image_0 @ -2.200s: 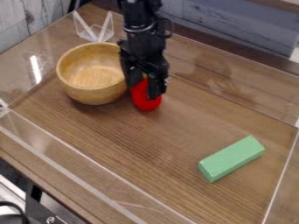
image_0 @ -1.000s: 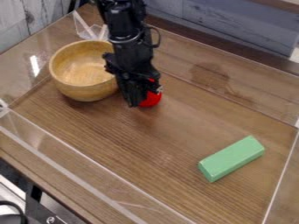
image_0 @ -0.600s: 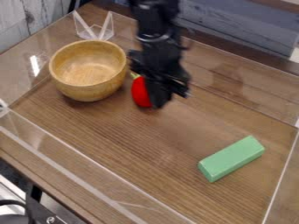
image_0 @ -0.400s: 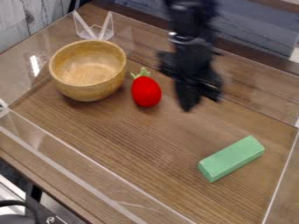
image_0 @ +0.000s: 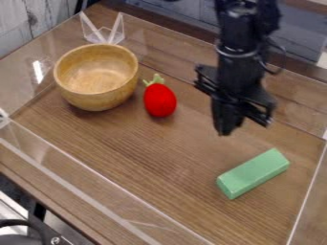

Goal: Move the red object to the right side of the table

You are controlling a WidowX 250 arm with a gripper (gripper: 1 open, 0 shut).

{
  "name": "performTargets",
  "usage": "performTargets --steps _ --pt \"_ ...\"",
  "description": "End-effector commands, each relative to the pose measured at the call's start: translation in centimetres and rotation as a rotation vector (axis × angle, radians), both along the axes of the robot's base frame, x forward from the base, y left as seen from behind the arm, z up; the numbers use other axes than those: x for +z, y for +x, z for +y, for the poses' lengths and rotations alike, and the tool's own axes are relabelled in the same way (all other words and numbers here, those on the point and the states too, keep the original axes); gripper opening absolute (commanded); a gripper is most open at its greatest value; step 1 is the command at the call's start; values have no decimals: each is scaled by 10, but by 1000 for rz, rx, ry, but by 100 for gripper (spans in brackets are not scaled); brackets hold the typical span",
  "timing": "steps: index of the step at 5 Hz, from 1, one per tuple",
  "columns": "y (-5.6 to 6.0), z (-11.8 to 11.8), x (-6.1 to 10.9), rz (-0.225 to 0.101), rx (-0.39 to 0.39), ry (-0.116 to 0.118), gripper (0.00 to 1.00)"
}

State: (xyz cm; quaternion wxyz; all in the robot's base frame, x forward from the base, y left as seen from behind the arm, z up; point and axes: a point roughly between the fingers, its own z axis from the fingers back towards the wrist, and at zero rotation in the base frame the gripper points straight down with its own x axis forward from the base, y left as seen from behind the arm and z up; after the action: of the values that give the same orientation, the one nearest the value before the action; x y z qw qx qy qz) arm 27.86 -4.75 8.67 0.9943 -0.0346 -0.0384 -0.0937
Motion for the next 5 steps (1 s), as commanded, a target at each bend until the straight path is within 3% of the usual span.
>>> performTargets --steps 1,3,4,5 --pt "13 24 22 -80 72 -3 0" --pt "21 46 17 -78 148 3 0" --pt "26 41 20 -75 90 1 0" --pt "29 43 22 -65 21 -1 100"
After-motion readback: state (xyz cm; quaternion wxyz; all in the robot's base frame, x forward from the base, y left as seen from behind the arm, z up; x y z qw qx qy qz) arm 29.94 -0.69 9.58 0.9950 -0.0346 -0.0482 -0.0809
